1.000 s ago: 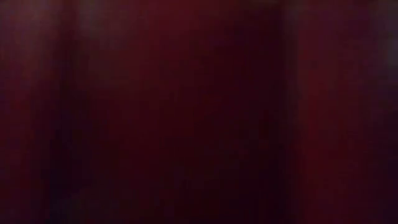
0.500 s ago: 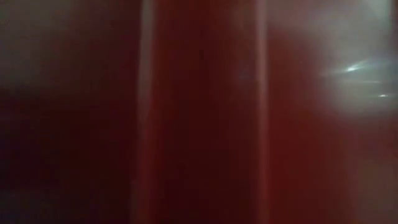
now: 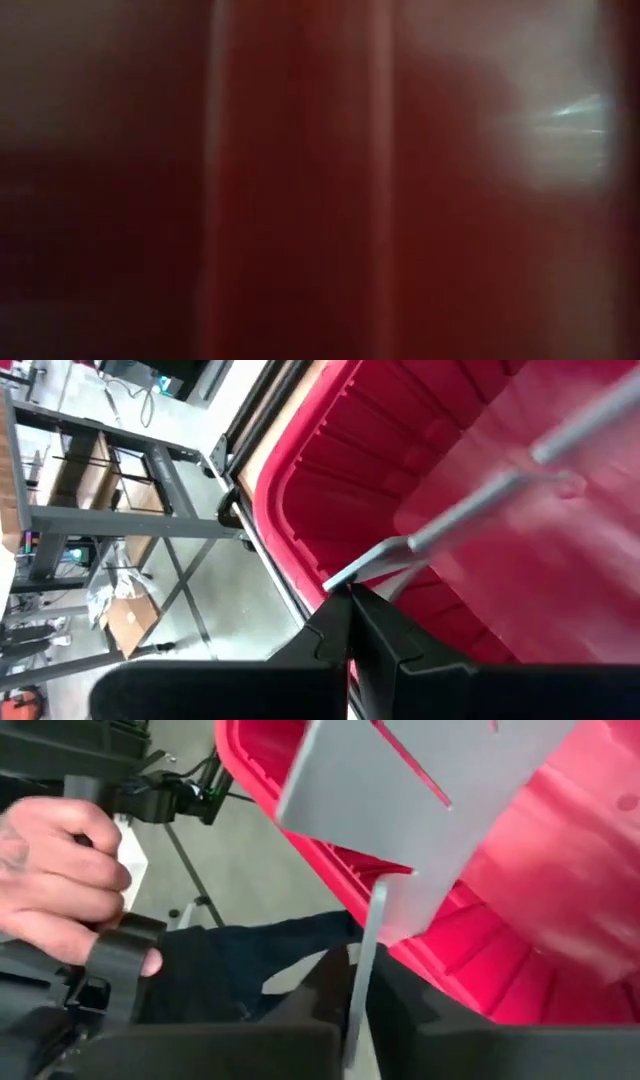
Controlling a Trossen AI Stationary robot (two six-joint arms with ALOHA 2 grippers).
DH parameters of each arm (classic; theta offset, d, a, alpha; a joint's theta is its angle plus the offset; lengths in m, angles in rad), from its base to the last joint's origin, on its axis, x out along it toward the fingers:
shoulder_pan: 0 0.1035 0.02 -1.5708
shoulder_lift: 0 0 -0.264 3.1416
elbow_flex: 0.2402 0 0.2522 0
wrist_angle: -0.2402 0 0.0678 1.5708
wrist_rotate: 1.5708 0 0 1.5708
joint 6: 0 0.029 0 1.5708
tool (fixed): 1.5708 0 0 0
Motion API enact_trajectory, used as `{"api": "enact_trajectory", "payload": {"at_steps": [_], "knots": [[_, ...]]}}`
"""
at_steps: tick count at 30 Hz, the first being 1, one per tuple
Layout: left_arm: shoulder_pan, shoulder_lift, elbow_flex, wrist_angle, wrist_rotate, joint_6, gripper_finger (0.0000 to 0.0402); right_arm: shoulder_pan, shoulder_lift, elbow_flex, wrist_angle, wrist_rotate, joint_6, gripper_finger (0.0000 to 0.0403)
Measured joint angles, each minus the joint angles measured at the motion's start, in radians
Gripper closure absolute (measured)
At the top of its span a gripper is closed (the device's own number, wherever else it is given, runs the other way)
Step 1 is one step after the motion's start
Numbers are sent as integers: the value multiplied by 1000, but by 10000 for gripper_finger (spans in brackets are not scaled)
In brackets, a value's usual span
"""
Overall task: Sort blocks
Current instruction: Assemble the bin divider into the red bin
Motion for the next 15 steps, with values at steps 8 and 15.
{"api": "enact_trajectory", "payload": {"at_steps": [8,15], "knots": [[-9,0,0,0,-6,-6,401,-1,0,0,-4,23,4,399],[-34,0,0,0,-11,-6,401,-7,1,0,-12,32,59,401]]}}
